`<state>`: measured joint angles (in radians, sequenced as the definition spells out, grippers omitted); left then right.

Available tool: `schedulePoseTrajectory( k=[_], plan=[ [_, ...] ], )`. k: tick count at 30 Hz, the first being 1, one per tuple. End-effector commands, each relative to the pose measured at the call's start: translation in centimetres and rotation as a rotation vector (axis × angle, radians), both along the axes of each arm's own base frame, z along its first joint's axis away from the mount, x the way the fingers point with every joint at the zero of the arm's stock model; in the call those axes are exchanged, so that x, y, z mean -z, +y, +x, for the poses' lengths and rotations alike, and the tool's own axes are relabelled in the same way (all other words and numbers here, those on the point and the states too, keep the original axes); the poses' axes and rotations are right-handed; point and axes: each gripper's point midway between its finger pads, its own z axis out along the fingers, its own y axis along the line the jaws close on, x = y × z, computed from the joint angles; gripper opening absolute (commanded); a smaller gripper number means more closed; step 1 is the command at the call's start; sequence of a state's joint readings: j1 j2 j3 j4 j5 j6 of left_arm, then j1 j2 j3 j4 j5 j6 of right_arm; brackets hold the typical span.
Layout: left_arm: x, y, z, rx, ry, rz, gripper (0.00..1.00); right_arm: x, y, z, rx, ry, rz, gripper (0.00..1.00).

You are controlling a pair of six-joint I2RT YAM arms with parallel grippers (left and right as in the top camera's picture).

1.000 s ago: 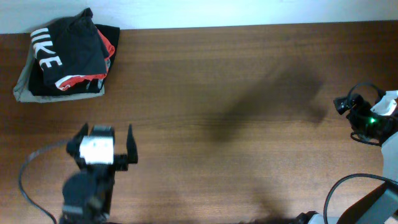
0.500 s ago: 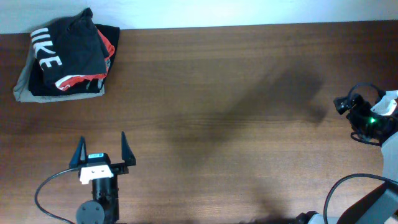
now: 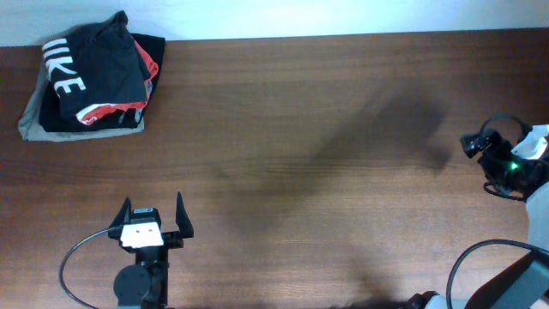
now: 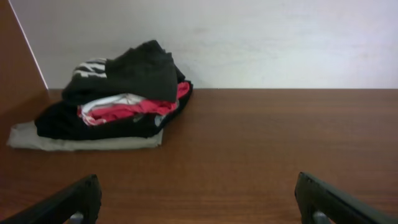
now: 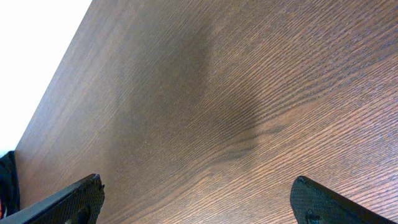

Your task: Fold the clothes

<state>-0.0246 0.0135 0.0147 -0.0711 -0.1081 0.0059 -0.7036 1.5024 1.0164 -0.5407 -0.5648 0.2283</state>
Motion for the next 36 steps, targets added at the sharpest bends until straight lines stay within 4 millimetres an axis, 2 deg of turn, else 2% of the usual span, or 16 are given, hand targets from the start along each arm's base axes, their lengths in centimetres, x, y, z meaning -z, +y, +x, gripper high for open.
schedulePoseTrajectory(
  k=[1,36],
  plan=[
    [0.18,-0.25,0.01,0.016,-0.003,-0.038,0.99,-0.33,-0.3,0.09,-0.003,-0.009,-0.016,0.99],
    [0.21,-0.39,0.01,0.024,0.0,-0.038,0.99,0.22,-0.31,0.12,-0.003,0.003,-0.005,0.99]
  ],
)
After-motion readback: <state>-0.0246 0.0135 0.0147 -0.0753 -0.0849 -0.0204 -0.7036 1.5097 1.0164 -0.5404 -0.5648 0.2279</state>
